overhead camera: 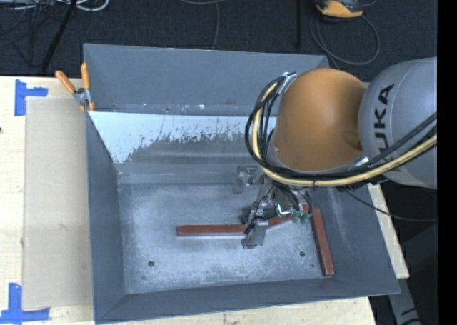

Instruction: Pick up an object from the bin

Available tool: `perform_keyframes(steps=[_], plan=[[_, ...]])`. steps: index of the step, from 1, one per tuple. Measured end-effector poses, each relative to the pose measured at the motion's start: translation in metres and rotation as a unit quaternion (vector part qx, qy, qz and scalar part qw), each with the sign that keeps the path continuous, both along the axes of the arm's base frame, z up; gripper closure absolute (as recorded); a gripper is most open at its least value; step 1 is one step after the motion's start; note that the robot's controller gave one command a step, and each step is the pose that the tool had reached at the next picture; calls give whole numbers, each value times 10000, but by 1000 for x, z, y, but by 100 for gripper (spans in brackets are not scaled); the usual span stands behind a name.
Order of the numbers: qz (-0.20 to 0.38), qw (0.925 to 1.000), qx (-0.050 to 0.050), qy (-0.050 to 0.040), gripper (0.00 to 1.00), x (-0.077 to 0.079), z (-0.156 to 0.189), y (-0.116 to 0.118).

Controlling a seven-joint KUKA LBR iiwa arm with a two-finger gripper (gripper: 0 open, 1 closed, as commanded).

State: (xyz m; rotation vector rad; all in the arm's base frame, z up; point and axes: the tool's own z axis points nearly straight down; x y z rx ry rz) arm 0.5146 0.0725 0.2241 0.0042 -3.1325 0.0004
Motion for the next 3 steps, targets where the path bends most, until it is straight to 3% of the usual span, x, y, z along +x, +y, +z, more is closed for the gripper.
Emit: perform_keyframes(steps=[1,2,3], plan=[[842,9964,6,-2,0,4,-117,65],[634,9980,4,-24,0,22,-157,67],[548,9985,-4,-37,0,32,-155,19]])
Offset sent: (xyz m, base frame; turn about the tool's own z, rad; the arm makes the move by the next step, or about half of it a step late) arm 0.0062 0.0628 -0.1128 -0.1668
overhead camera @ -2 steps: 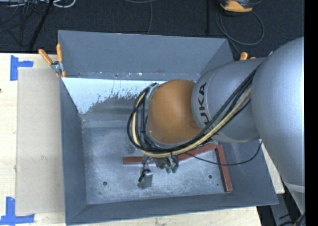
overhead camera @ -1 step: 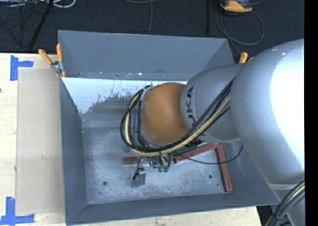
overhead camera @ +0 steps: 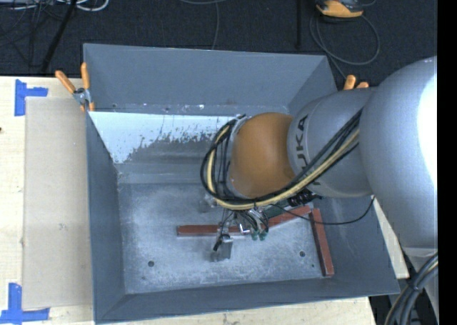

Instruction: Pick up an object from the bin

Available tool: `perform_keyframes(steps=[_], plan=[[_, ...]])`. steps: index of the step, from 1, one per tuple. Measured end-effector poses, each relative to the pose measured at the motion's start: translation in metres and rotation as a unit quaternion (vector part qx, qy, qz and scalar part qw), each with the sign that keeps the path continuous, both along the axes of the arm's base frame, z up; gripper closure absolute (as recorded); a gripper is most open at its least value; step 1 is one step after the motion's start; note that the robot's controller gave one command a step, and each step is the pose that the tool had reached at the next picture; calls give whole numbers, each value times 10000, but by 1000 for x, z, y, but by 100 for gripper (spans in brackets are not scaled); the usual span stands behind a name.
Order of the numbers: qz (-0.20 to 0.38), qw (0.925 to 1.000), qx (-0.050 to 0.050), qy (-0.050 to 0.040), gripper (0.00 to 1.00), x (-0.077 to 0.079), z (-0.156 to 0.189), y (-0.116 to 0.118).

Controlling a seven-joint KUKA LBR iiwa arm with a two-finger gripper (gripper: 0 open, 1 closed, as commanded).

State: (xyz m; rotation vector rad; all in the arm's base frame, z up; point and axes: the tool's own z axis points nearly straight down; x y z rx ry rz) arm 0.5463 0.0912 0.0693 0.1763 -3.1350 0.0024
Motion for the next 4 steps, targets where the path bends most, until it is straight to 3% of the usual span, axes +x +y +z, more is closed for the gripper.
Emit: perform_keyframes(steps=[1,2,3,4], plan=[[5,10000,10,-2,100,0,0,3],[2936,9559,7,-23,100,66,1,-55],[2926,9562,17,-15,0,65,1,-54],[2916,9566,18,-15,100,65,1,-54]])
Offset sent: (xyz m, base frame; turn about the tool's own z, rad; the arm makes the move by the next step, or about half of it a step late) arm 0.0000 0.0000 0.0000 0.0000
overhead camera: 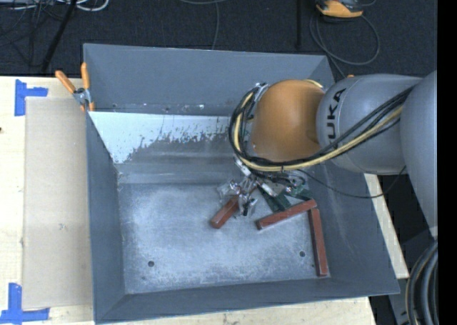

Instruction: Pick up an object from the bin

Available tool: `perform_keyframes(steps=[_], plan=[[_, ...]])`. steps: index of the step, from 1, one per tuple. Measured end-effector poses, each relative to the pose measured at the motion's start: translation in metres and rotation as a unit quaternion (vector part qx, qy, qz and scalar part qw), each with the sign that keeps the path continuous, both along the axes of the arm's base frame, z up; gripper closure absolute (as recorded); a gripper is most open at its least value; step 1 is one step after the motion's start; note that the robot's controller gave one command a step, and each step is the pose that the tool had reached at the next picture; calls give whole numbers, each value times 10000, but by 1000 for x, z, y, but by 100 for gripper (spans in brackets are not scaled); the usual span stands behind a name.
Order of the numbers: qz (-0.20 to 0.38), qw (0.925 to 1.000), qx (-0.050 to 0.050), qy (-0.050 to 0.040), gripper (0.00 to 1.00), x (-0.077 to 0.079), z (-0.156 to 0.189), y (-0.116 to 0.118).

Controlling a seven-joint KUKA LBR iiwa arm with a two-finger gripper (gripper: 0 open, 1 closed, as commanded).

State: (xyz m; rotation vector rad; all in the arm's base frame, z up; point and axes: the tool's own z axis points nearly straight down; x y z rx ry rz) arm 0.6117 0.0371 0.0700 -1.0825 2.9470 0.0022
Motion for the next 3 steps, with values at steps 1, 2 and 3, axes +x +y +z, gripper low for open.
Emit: perform_keyframes(steps=[1,2,3], plan=[[-2,10000,-1,4,0,0,0,0],[-9,10000,0,3,100,0,0,0],[231,9997,0,-40,100,-13,142,22]])
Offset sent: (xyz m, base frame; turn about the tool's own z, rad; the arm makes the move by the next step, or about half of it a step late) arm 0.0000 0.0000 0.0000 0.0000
